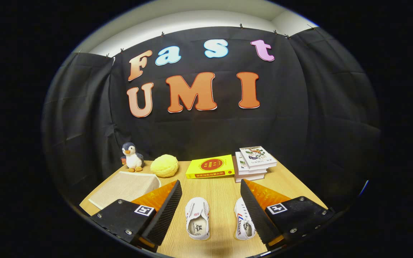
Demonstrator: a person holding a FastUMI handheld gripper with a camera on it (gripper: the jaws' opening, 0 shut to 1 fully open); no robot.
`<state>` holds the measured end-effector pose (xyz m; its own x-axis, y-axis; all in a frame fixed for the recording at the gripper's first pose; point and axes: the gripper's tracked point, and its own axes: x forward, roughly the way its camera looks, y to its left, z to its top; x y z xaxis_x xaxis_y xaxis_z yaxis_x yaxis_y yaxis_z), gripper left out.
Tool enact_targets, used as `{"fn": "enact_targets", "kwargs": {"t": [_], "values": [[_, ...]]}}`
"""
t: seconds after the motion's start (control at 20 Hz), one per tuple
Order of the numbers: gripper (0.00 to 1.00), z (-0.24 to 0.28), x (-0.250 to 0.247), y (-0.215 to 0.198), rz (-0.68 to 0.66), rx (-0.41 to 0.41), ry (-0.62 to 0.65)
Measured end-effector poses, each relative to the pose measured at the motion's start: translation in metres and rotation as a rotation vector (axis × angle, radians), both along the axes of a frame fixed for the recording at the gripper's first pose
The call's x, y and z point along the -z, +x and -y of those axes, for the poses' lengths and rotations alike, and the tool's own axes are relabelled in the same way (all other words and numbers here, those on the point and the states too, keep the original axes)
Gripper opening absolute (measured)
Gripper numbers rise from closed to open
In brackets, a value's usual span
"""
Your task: Open the storage box then place both shoes into the box .Put the left shoe in first, then the right shoe, with the right side of both shoes facing outward in a uniform manner.
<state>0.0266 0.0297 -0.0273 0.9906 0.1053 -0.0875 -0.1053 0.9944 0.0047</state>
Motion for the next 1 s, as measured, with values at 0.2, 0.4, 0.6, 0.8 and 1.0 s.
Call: {"fn": "enact_targets", "kwargs": {"t": [0.2, 0.4, 0.6, 0.8, 1.0], "values": [[0.98, -0.011, 0.007, 0.001, -0.021, -0.025, 0.002], [0.98, -0.033, 0.021, 0.006, -0.064, -0.087, 0.021], [0.99, -0.068, 0.046, 0.013, -0.160, -0.208, 0.137], [0.98, -0.100, 0.070, 0.033, -0.282, -0.341, 0.254], [0.98, -0.133, 0.095, 0.042, -0.425, -0.487, 0.365]]}}
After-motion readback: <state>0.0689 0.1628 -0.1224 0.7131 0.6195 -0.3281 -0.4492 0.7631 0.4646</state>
